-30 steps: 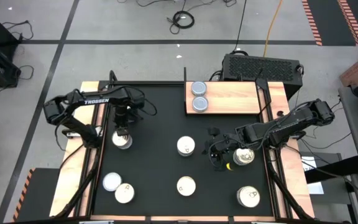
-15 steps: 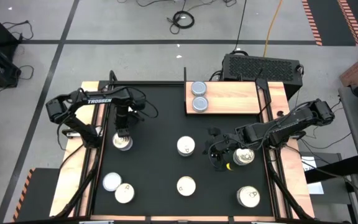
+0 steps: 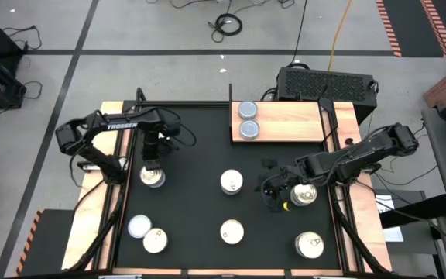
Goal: Stack canned seafood by type on shelf
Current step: Put the blue pink tuna can on the shelf
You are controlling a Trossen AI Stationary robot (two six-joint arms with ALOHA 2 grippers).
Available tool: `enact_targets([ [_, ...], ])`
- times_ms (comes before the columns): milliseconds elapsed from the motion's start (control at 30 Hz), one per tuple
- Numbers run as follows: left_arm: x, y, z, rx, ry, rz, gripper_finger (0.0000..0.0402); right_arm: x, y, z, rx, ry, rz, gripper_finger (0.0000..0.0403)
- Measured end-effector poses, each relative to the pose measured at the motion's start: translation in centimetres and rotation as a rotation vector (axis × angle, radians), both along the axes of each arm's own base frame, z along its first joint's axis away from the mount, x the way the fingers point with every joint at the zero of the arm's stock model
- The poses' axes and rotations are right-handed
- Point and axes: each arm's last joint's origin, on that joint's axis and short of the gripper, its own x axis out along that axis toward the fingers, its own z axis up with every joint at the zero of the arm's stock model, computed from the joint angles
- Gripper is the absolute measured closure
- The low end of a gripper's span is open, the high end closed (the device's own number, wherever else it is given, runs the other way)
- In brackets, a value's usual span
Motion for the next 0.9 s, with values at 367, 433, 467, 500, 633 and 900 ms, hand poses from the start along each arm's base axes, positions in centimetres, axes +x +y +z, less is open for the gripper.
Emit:
enact_targets([
  [367,0.4,-0.4,1.0,-0.101,-0.174,0.029,0.0399,-0.8,0.9,1.2,0.021,-0.055,0.030,0.0403],
  [433,0.4,-0.4,1.1,-0.105,-0.186,0.018,0.0399,-0.9,0.9,1.2,0.020,-0.054,0.032,0.0403],
  [467,0.4,-0.3,1.0,-0.102,-0.192,0.015,0.0399,-0.9,1.0,1.2,0.020,-0.056,0.032,0.0403],
  [500,0.5,-0.3,1.0,-0.099,-0.199,0.013,0.0399,-0.8,1.0,1.2,0.020,-0.058,0.031,0.0403],
  [633,0.5,-0.2,1.0,-0.111,-0.216,0.004,0.0399,-0.8,1.0,1.2,0.022,-0.057,0.029,0.0403],
  [900,0.2,0.2,1.2,-0.130,-0.218,0.029,0.0400,-0.8,1.0,1.2,0.022,-0.057,0.029,0.0403],
])
